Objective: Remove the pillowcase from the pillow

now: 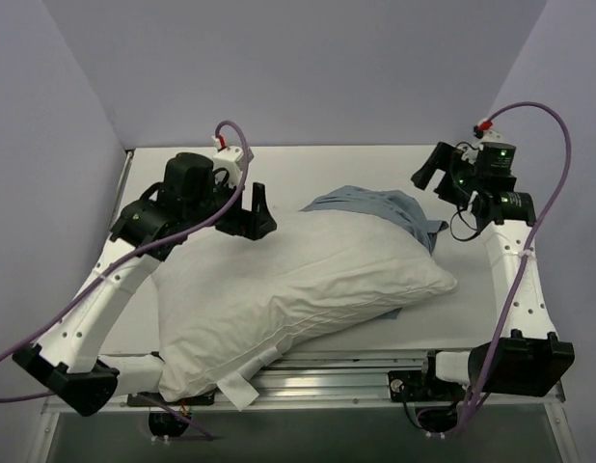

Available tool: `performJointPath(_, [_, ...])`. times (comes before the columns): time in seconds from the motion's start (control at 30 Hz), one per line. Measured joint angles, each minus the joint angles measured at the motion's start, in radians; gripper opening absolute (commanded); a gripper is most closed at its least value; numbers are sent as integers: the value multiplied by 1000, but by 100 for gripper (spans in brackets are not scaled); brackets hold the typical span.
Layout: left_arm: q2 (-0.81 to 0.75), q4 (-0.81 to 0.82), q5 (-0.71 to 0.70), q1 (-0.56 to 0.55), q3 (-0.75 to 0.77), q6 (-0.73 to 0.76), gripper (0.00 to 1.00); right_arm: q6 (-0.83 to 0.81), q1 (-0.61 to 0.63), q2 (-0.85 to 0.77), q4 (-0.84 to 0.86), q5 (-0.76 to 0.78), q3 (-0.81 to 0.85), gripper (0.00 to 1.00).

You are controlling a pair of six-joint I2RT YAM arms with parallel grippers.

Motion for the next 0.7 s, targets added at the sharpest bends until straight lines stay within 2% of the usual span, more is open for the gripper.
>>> performJointPath(0.1, [127, 8, 10, 13, 79, 11, 94, -37, 130, 51, 6, -18, 43, 94])
performJointPath(0.2, [252, 50, 61, 12, 93, -5, 94, -84, 264, 148, 3, -13, 111, 97])
performJointPath(0.37, [382, 122, 117, -32, 14, -60, 94, -169, 423, 326, -14, 10, 227, 100])
performJointPath(0.43, [391, 154, 120, -63, -34, -81, 99, -196, 467, 385, -32, 37, 262, 100])
performJointPath(0.53, [367, 239, 120, -113, -127, -126, 66, -237, 515, 462, -68, 76, 296, 100])
performJointPath(0.57, [353, 267, 120, -127, -159, -143, 45, -250, 526, 484, -83, 89, 300, 100])
performJointPath(0.63, [326, 326, 122, -148, -224, -176, 28, -275, 542, 527, -121, 111, 301, 98])
performJointPath(0.67, [312, 351, 124, -157, -252, -187, 13, -288, 547, 545, -142, 118, 301, 94])
performJointPath(0.7, [301, 374, 123, -164, -275, -203, 6, -302, 548, 562, -160, 124, 301, 91])
